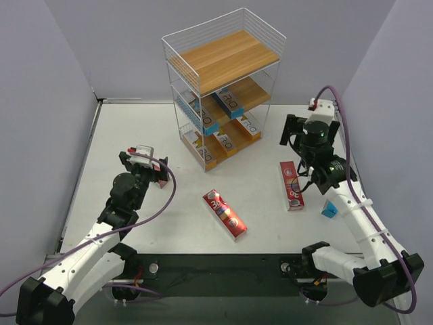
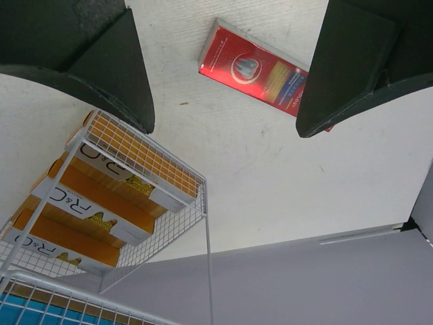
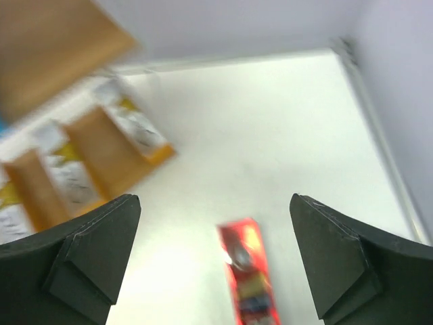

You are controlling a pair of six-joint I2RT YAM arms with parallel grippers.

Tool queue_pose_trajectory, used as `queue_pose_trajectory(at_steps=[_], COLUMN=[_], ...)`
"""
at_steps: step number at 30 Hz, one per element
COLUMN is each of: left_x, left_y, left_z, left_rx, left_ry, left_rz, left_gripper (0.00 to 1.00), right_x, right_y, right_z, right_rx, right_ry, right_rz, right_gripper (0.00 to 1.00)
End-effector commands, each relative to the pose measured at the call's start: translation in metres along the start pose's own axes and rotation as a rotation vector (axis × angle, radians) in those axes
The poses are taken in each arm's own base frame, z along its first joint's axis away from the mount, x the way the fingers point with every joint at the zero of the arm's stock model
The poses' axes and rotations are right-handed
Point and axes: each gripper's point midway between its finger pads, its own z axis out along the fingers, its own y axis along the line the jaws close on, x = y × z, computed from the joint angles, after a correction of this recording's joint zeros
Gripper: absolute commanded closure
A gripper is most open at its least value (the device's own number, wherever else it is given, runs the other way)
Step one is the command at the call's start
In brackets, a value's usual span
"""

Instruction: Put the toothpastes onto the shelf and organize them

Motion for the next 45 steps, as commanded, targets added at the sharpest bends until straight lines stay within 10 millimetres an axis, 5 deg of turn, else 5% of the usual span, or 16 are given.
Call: queue_pose_trajectory(at_steps=[1, 7, 15, 28, 34, 38, 45], left_x=[-0.014, -0.02, -0.021, -0.014, -0.006, -0.006, -0.008], left_y=[0.002, -0.011, -0.02, -0.036, -0.042, -0.045, -0.049], left_z=[-0.005, -0.011, -0.014, -0.014, -0.012, -0.012, -0.013], left_rx=[-0.036, 0.0, 0.021, 0.076, 0.097, 0.114, 0.14], left_ry=[-0.037, -0.061, -0.076, -0.065, -0.041, -0.042, -0.048], left_rz=[0.002, 0.01, 0.031, 0.03, 0.031, 0.029, 0.027], left_gripper=[0.03, 0.03, 0.03, 0.03, 0.03, 0.03, 0.03], right_x=[0.065, 0.123, 0.186, 0.261, 0.293, 0.297, 0.299], right_y=[-0.102, -0.178, -0.217, -0.192, -0.191, -0.189, -0.183], right_z=[-0.036, -0.069, -0.071, -0.019, -0.021, -0.017, -0.016], right_rx=[0.442, 0.747, 0.863, 0.633, 0.659, 0.64, 0.598], right_ry=[0.189, 0.322, 0.533, 0.837, 0.925, 0.926, 0.942], right_rz=[0.012, 0.22, 0.384, 0.471, 0.463, 0.46, 0.419], right_gripper=[0.0, 0.0, 0.0, 0.0, 0.09, 0.21, 0.29])
